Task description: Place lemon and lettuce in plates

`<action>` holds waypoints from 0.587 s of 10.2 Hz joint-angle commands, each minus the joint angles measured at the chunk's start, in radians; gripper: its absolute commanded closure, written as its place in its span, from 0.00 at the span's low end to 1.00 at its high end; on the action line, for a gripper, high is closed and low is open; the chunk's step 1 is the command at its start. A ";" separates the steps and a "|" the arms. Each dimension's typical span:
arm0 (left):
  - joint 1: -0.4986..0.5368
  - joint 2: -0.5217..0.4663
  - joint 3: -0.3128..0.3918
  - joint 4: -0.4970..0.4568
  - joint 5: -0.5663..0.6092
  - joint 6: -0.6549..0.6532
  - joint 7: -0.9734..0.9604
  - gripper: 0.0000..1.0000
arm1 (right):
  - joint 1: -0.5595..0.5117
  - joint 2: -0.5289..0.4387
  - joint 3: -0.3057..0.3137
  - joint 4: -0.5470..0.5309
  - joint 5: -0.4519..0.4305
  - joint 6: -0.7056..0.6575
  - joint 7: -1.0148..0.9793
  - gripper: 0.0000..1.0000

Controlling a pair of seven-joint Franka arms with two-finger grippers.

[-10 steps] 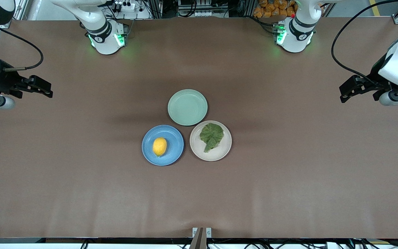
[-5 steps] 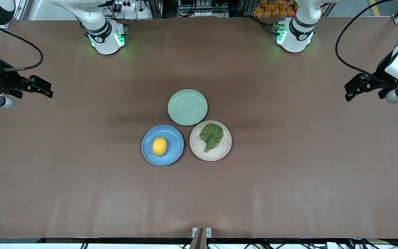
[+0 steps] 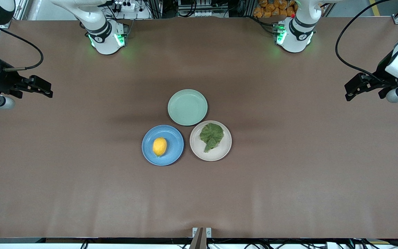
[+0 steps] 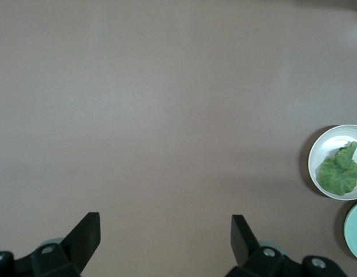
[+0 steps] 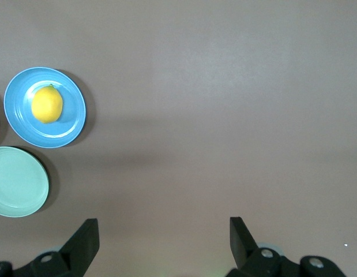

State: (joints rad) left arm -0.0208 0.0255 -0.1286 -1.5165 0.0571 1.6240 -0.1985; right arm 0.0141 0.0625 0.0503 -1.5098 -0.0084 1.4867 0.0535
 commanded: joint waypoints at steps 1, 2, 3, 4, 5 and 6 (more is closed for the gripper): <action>-0.002 -0.016 0.004 -0.004 0.010 -0.003 0.025 0.00 | -0.013 -0.020 0.016 -0.018 -0.016 0.007 0.000 0.00; -0.002 -0.016 0.004 -0.004 0.006 -0.007 0.025 0.00 | -0.013 -0.020 0.016 -0.018 -0.018 0.007 0.000 0.00; -0.002 -0.016 0.004 -0.005 0.004 -0.010 0.027 0.00 | -0.013 -0.020 0.014 -0.018 -0.018 0.007 0.000 0.00; -0.002 -0.015 0.004 -0.005 0.000 -0.025 0.036 0.00 | -0.013 -0.020 0.016 -0.018 -0.016 0.007 0.000 0.00; -0.002 -0.015 0.004 -0.007 0.000 -0.036 0.071 0.00 | -0.014 -0.020 0.014 -0.020 -0.016 0.007 0.000 0.00; -0.002 -0.013 0.004 -0.010 0.000 -0.038 0.085 0.00 | -0.014 -0.020 0.014 -0.018 -0.016 0.007 0.000 0.00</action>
